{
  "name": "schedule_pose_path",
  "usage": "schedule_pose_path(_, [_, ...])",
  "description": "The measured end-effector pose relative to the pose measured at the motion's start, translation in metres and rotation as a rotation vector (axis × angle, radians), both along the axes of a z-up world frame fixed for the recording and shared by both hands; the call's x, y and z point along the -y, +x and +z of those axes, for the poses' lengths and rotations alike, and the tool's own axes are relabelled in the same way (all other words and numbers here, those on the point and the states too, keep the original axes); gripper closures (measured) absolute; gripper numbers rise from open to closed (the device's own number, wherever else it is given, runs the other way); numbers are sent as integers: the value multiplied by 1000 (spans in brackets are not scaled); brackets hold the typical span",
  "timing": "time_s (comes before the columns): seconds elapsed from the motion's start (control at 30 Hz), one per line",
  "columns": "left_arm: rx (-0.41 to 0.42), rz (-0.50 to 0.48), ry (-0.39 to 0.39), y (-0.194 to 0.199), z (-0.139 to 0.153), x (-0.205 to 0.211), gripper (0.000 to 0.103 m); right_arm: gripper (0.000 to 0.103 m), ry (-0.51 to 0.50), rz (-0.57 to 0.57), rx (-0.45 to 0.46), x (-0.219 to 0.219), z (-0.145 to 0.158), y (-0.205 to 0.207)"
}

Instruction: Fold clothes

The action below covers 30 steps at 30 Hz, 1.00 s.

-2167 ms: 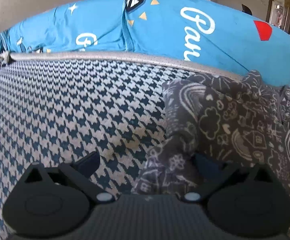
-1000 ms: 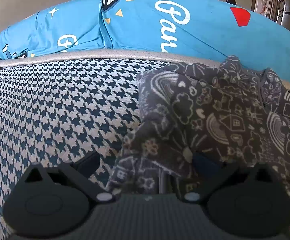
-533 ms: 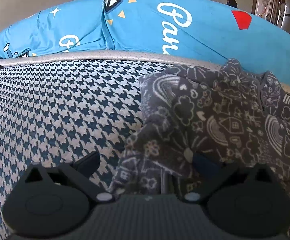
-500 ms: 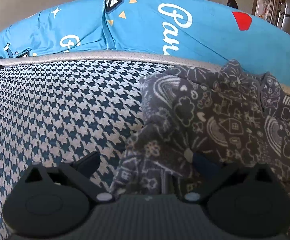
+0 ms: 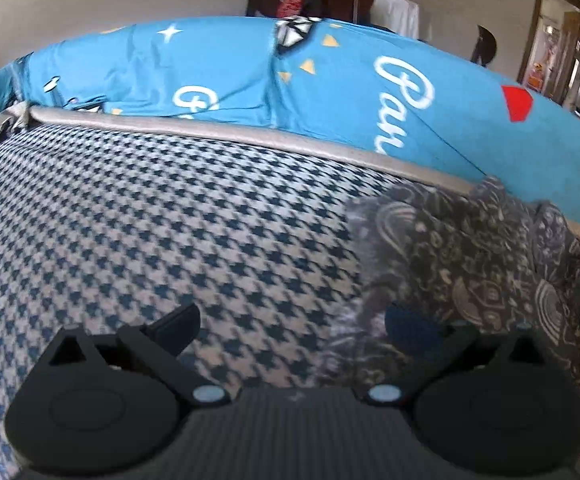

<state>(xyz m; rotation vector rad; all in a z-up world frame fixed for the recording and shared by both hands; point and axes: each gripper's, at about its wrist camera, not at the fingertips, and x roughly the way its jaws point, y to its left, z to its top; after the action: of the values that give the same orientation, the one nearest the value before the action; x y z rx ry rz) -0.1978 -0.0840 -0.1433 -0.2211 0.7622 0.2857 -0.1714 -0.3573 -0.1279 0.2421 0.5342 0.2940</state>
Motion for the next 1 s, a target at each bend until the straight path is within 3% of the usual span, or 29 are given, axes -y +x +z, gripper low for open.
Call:
schedule_pose_path(0.27, [22,79,-27,-12,9,-34,0,74,-96,160,80,-85,4,3])
schedule_pose_path(0.47, [34,142,-36,-16,13,-56,0,73,-189,262,39,-147,-24,14])
schedule_pose_path(0.57, [36,165,-53,-18,13,-65,0,69,-205,287,33,-155,-35,15])
schedule_pose_path(0.73, [27,165,-65,-16,11,-70,0,47,-231,331,24,-167,-54,17])
schedule_pose_path(1.0, [27,156,-66,-14,12,-65,0,47,-173,336,52,-146,-32,2])
